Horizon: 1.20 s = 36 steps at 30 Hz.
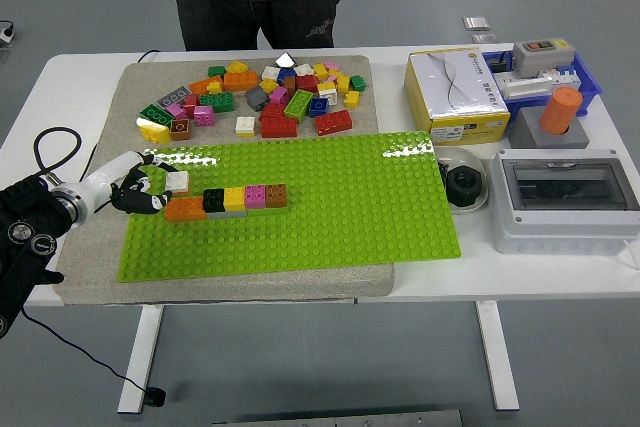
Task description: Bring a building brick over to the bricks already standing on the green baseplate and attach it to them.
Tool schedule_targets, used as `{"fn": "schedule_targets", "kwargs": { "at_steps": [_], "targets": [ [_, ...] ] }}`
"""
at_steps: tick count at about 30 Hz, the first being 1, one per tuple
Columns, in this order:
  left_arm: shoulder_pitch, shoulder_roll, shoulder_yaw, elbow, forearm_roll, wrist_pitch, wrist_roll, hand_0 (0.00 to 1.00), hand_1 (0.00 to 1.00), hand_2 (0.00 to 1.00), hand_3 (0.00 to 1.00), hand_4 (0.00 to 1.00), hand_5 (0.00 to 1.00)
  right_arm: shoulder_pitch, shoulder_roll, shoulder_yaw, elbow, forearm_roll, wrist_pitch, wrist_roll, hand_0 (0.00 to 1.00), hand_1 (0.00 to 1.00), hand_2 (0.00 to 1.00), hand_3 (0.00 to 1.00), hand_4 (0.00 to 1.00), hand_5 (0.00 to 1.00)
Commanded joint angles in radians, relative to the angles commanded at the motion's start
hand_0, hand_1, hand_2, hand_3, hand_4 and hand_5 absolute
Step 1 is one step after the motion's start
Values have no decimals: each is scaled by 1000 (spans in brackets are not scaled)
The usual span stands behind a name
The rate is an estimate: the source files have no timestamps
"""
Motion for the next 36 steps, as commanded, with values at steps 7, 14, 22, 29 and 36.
{"fn": "schedule_targets", "kwargs": {
  "at_steps": [7, 14, 22, 29, 36],
  "targets": [
    [31, -8, -54, -64, -1, -44, 69, 143, 2, 37, 464, 556, 2, -4, 1, -1, 0, -2, 3, 0, 630, 409, 512, 707, 711, 872],
    [44, -22, -54, -76, -4, -59, 84, 143, 2, 38, 463, 555, 2, -5, 0, 2, 0, -9, 5, 0, 630, 408, 509, 707, 711, 873],
    [47, -43, -38, -80, 1, -61, 91, 145, 2, 38, 460, 555, 2, -7, 5, 14, 0, -32, 6, -3, 630, 409, 510, 707, 711, 876],
    [45, -50, -30, -70, 8, -57, 90, 145, 2, 39, 461, 553, 2, -9, 10, 19, 0, -40, 7, -4, 630, 409, 519, 707, 709, 876],
    [38, -59, -26, -46, 21, -37, 68, 145, 2, 39, 459, 554, 2, -11, 15, 23, 0, -48, 8, -5, 629, 408, 520, 707, 709, 878]
  ]
}}
